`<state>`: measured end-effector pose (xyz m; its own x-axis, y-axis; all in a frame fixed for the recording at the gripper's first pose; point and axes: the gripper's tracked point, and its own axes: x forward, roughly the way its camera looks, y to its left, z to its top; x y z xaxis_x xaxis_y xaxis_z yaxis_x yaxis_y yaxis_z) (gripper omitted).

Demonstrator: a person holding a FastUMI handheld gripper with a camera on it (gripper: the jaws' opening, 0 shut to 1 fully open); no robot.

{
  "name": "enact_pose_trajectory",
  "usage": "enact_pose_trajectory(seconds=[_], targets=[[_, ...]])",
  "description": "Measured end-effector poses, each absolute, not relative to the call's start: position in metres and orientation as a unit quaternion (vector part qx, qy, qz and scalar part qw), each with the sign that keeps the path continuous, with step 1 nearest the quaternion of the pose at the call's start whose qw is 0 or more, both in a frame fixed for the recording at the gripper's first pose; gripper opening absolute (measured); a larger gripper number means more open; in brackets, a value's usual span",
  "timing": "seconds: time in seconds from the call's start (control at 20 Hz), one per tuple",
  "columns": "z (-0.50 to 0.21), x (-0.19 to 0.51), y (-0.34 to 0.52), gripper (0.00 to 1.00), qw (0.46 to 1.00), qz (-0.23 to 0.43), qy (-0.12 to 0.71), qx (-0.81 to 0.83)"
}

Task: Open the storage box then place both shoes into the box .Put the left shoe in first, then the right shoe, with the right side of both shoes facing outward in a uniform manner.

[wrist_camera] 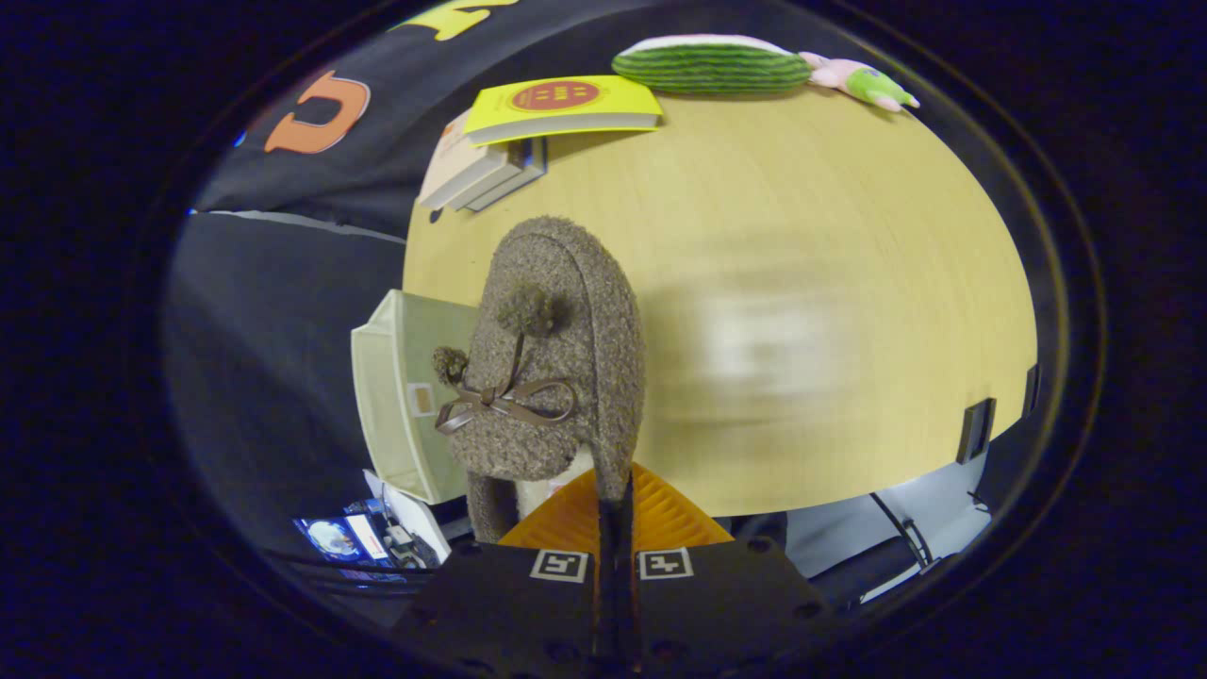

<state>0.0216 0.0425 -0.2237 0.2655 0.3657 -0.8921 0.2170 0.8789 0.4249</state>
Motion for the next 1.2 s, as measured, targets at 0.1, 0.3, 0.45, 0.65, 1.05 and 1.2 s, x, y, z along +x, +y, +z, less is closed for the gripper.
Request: enact_pose_trajectory(seconds=[0.1,0.3,0.45,0.65,1.05,1.2], targets=[[-0.194,0.024,0.082,0.06,0.775,0.064,0.586,0.228],[-0.155,0.033,0.168,0.06,0.780,0.097,0.575,0.225],[-0.150,0.044,0.216,0.06,0.785,0.093,0.576,0.208],[-0.170,0.045,0.263,0.06,0.773,0.072,0.597,0.200],[-0.236,0.053,0.267,0.06,0.746,-0.006,0.635,0.203],[-0.243,0.057,0.271,0.06,0.743,-0.012,0.638,0.203]])
